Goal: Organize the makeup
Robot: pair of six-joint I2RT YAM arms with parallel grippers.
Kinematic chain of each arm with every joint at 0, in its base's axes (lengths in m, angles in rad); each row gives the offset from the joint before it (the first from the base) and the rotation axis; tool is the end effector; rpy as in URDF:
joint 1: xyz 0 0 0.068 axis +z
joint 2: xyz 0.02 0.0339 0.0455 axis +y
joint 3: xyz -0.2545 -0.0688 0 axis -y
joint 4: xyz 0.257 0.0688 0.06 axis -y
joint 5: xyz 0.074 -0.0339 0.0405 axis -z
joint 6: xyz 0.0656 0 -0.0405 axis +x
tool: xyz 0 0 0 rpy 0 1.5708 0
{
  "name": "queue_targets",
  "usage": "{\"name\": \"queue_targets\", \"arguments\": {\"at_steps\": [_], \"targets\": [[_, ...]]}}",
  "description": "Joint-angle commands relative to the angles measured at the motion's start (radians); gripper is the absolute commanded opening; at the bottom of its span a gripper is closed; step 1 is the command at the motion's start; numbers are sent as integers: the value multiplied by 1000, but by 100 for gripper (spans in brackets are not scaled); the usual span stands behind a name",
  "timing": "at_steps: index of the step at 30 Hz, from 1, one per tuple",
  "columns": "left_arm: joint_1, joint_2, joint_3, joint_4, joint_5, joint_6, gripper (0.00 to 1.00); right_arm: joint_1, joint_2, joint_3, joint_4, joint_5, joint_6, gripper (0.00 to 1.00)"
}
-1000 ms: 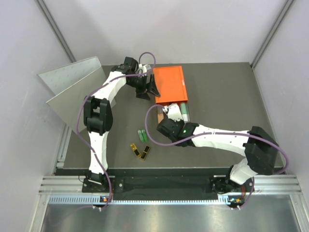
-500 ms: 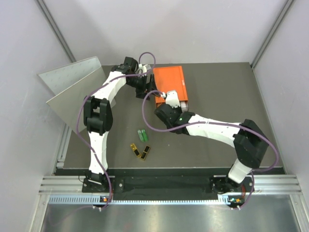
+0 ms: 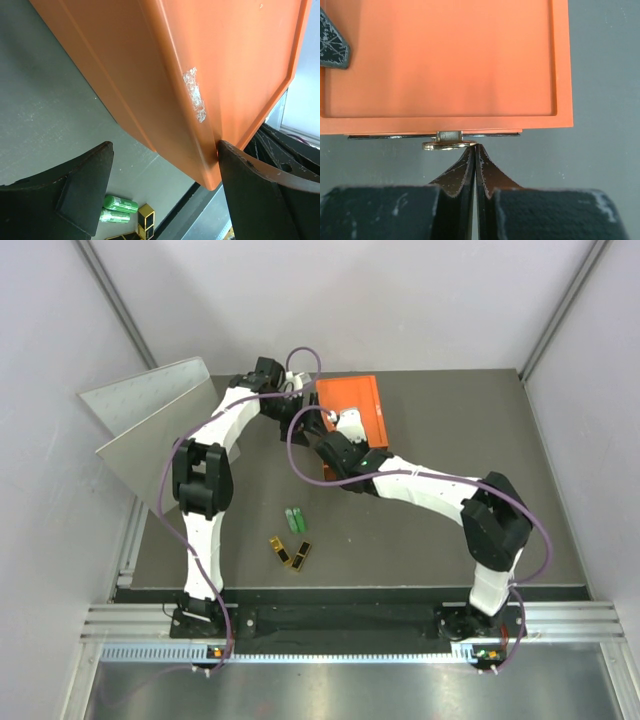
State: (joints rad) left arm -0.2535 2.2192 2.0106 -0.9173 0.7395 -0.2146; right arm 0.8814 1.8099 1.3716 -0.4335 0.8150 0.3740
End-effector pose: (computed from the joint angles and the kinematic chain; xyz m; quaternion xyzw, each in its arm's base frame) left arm 0.4635 -0.1657 0.2113 0.0974 0.9077 -0.3906 0.1184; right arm 0.3008 0.2899 0.2149 -0.0851 0.8691 -0.1167 0.4731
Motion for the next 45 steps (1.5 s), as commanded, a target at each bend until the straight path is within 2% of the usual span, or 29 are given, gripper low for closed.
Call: {"name": "queue_targets", "arguments": {"at_steps": [1, 4, 7, 8, 10, 11, 12, 14, 16, 17, 20, 27, 34, 45], "targets": [[8, 53, -26, -58, -219, 69, 88, 14, -41, 51, 32, -88, 32, 0], [8, 54, -27, -57, -215, 66, 88, 22, -125, -31, 24, -132, 75, 0], [8, 54, -32, -54, -216, 66, 88, 16, -227, -130, 22, -194, 152, 5], [8, 54, -33, -52, -216, 66, 88, 10, -275, -175, 25, -238, 173, 12], [8, 53, -39, -49, -215, 66, 88, -11, -320, -219, 38, -299, 233, 20], [8, 50, -44, -48, -213, 66, 88, -24, -360, -262, 54, -362, 256, 31], [8, 48, -55, -45, -213, 64, 88, -36, -375, -281, 59, -400, 279, 33], [8, 45, -61, -43, -215, 67, 88, -76, -415, -333, 85, -499, 345, 46], [8, 42, -70, -38, -216, 67, 88, -110, -437, -370, 111, -572, 393, 54], [8, 42, -73, -37, -215, 67, 88, -117, -449, -403, 122, -585, 405, 62], [8, 42, -73, -34, -215, 66, 88, -139, -457, -460, 183, -645, 433, 69], [8, 42, -75, -35, -215, 69, 88, -134, -399, -483, 265, -622, 343, 73], [8, 39, -82, -45, -223, 80, 88, -125, -273, -379, 240, -492, 261, 73], [8, 63, -88, -58, -198, 96, 89, -91, -133, -289, 314, -401, 149, 74]]}}
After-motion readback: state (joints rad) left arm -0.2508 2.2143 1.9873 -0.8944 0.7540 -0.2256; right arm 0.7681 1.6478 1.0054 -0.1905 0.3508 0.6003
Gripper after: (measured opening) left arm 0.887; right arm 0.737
